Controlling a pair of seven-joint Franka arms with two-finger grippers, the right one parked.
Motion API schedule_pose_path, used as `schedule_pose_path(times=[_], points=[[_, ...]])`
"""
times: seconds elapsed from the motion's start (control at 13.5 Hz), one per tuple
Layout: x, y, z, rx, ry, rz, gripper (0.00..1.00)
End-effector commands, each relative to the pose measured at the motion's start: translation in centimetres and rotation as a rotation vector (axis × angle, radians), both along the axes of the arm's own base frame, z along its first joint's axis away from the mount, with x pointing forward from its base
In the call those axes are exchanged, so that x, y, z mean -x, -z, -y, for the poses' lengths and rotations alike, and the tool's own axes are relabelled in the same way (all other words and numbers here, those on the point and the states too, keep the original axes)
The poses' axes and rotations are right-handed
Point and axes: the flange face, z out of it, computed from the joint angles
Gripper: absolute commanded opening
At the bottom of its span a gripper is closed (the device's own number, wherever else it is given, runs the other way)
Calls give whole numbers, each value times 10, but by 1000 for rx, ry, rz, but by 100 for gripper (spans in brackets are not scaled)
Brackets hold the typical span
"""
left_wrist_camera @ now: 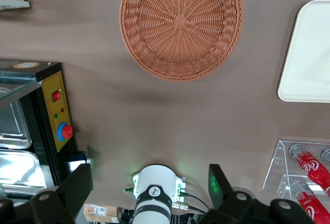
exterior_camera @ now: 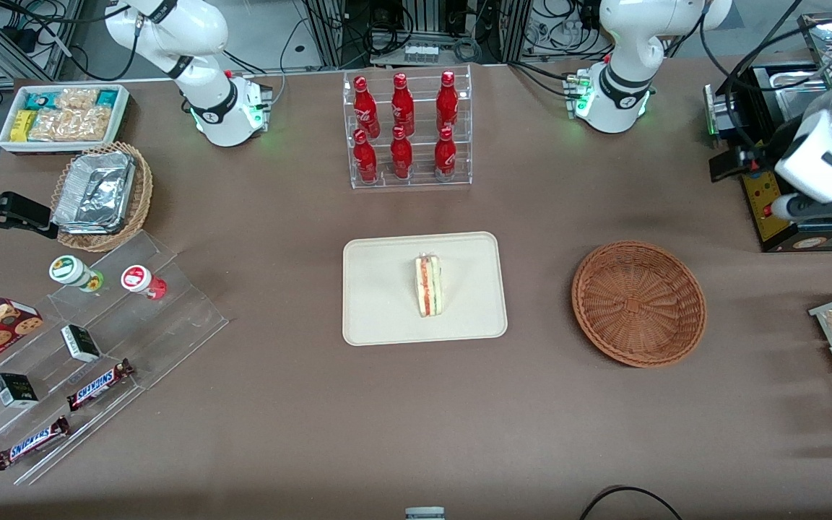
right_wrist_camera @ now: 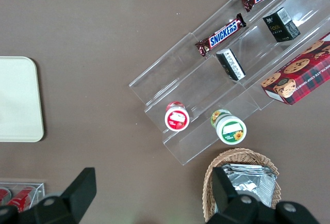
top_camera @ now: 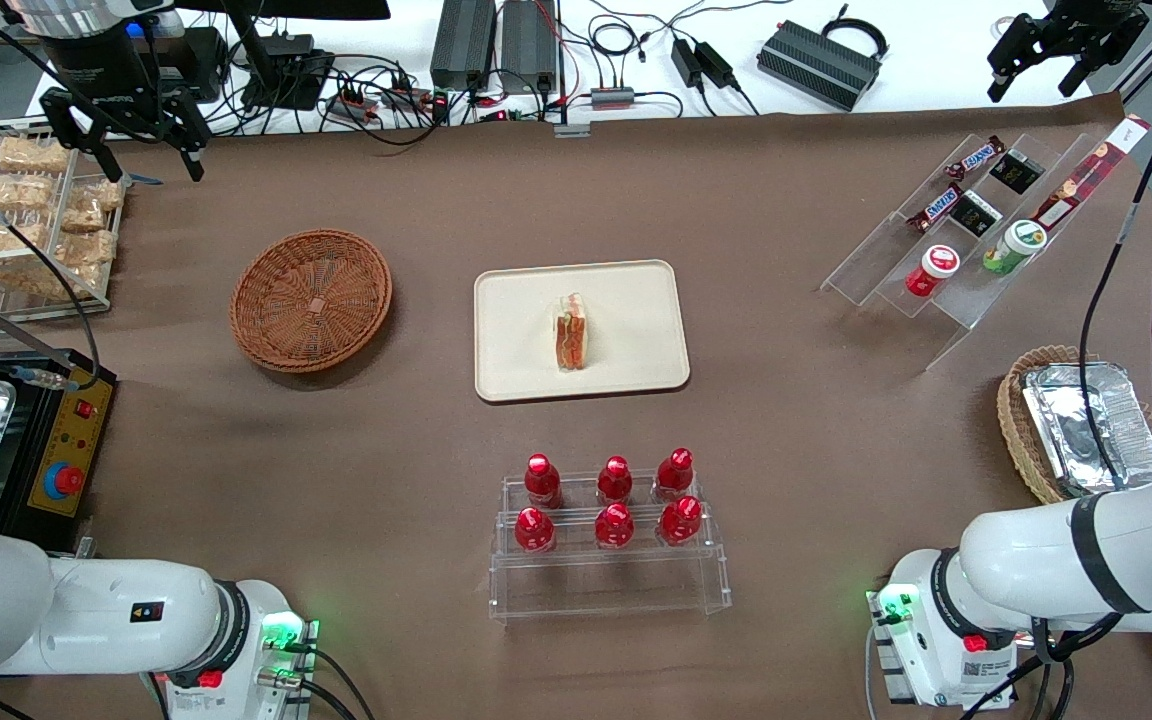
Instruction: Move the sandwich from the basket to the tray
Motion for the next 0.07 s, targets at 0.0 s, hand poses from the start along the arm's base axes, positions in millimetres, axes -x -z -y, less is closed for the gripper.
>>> schedule_pose_path(times=[0.0], points=[[13,-11,-5,9,1,10,100]])
